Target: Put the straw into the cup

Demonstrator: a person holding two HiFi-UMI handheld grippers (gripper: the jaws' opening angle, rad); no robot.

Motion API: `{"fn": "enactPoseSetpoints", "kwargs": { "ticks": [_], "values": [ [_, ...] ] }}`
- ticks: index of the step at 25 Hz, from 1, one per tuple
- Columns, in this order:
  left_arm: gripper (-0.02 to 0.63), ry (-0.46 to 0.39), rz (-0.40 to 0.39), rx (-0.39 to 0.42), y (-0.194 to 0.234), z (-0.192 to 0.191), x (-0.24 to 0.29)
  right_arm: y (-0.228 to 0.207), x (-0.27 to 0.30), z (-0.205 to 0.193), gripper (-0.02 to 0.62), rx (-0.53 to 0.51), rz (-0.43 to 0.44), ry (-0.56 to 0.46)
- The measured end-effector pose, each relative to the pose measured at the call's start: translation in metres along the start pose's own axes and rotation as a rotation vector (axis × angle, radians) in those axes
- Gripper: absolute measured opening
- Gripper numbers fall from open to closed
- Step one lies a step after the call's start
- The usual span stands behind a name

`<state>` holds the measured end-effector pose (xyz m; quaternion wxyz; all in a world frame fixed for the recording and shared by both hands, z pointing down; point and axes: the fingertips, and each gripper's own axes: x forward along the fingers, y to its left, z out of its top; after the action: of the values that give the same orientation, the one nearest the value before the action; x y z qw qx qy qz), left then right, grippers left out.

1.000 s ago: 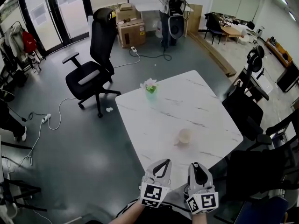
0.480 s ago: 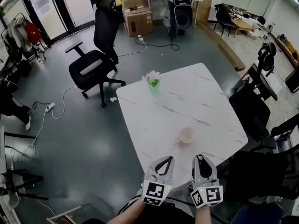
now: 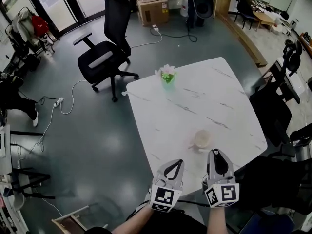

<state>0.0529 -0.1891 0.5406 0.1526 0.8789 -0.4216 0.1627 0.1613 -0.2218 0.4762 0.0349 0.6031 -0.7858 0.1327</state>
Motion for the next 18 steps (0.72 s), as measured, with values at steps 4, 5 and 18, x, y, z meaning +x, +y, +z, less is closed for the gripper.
{"fn": "enactPoseSetpoints", "kwargs": {
  "ticks": [4, 5, 18],
  "values": [
    [0.002, 0.023, 0.009, -0.012, 0.006, -0.004, 0.005, -0.004, 0.017, -0.001, 0.044, -0.009, 0.009, 0.01],
    [0.002, 0.028, 0.011, -0.02, 0.008, -0.005, 0.006, -0.005, 0.022, -0.002, 0.044, -0.015, 0.014, 0.015],
    [0.002, 0.076, 0.047, -0.063, 0.021, -0.018, 0.019, -0.039, 0.061, -0.045, 0.044, 0.0, -0.018, 0.125]
  ]
}}
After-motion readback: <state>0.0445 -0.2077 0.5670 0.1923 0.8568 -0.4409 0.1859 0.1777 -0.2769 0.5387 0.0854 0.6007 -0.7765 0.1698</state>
